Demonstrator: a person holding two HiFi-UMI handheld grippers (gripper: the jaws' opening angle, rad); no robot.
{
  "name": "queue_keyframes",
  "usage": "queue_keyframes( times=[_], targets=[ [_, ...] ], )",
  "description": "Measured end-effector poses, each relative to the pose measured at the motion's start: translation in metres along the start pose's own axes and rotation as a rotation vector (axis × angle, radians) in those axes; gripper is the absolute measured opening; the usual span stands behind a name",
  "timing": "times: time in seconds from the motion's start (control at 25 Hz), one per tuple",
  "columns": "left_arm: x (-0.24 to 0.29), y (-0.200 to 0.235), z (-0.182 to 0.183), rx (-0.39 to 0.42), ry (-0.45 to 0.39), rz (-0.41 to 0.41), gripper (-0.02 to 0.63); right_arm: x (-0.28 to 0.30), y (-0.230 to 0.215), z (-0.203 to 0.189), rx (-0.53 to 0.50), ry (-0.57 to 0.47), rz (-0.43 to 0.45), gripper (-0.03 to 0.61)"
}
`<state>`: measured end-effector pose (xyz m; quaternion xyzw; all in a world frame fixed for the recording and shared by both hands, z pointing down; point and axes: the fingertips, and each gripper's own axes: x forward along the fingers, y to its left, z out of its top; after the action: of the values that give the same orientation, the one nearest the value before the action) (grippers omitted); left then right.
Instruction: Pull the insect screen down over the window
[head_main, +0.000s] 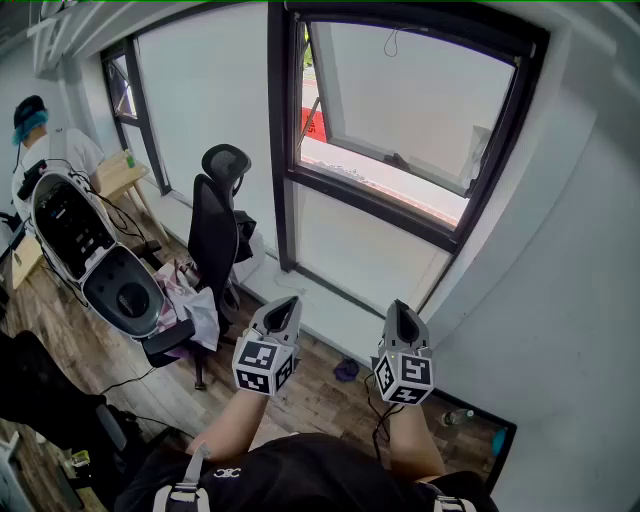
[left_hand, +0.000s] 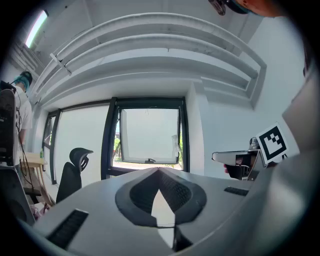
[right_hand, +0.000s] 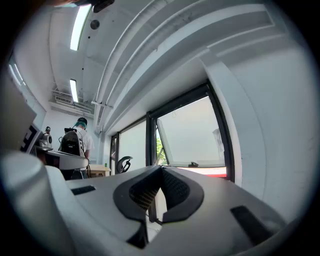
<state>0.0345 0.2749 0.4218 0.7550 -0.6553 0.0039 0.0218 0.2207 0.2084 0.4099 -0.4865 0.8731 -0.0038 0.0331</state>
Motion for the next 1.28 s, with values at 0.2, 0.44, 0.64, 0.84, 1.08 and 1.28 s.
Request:
queue_keyframes(
  times=[0.2,0.44,0.64,0.84,1.08,1.28],
  targets=[
    [0.002,0.003,0.0,0.001,-0.013,-0.007,0.002,0.0,0.006,-0.001,-0.007,-0.007,0.001,-0.002],
    [0.007,0.004,-0.001,0.005,-0.025,-0.012,0.002,0.002,0.014,-0.003,0.004,-0.025,0.027,0.0],
    [0.011,0.013,0.003,0.0,-0.035,-0.017,0.002,0.009,0.024,-0.006,-0.008,-0.016,0.038,0.0],
    [0.009,0.024,0.007,0.004,-0.056,-0.029,0.002,0.015,0.036,-0.007,-0.021,-0.017,0.029,0.001],
    [0.0,0.036,0.004,-0.027,-0.064,-0.083,0.002,0.016,0.058,-0.005,-0.047,-0.029,0.003,0.002],
    [-0.002,0.05,0.004,-0.038,-0.064,-0.084,0.002,0.02,0.067,0.001,-0.083,-0.048,-0.008,0.002]
  ],
)
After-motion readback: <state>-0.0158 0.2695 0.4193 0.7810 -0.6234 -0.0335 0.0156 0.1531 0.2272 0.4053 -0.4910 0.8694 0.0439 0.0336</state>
